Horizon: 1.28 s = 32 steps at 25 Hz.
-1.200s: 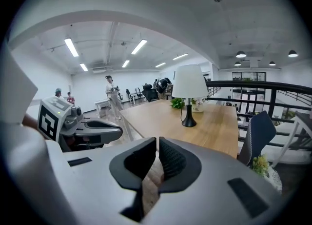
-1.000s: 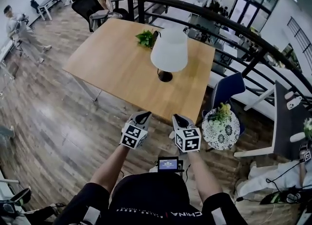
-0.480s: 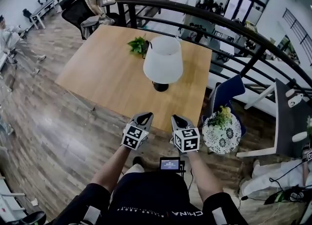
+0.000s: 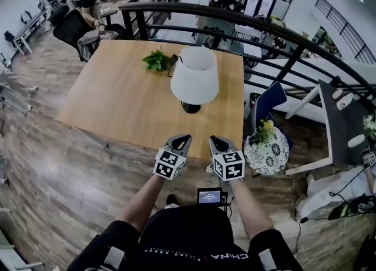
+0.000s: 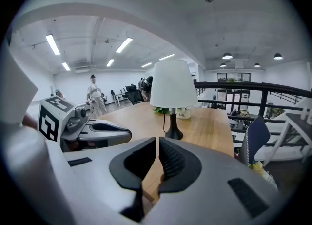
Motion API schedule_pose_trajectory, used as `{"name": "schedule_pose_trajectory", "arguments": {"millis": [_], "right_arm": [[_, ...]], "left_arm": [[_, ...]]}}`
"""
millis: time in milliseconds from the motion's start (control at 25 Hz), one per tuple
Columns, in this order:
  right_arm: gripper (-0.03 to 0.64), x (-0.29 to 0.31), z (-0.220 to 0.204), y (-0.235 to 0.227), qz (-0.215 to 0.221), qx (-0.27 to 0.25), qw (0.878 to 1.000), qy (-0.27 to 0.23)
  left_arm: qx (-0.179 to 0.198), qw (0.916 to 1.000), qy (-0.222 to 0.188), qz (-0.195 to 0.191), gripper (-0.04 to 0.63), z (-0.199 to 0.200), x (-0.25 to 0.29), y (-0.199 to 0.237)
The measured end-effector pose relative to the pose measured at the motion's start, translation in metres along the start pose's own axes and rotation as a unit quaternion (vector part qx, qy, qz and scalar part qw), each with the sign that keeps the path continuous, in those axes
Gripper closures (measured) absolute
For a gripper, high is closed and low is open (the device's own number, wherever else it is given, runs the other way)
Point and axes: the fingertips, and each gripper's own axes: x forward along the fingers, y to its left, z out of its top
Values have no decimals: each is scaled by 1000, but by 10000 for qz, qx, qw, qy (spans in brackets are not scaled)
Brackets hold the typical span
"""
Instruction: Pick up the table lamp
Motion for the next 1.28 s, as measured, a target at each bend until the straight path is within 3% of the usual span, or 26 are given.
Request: {"name": "schedule_pose_trajectory", "arguments": {"millis": [280, 480, 640, 760, 840, 960, 1280], "right_arm": [[575, -1, 2, 0, -71, 50, 9999, -51], [574, -10, 3, -16, 91, -55, 9999, -36], [574, -12, 8, -35, 374, -566, 9977, -26], [574, -7, 18, -49, 525, -698, 9962, -69], [574, -1, 25, -52, 621, -699, 9956, -114], [574, 15, 38, -52, 747, -597, 9952, -208], [574, 79, 70, -64, 869, -459, 9946, -325]], "left_arm": [[-242, 9992, -173, -276, 577, 4, 6, -12], [48, 10000, 25, 33, 577, 5, 24, -21], [-179, 9993, -309, 106, 575, 21, 45, -29], [-141, 9982, -412, 408, 575, 32, 59, -26], [-152, 9969, -451, 634, 572, 36, 65, -17], [-379, 9961, -454, 661, 468, 33, 80, 2], [-439, 9901, -482, 1242, 400, 18, 147, 88]]}}
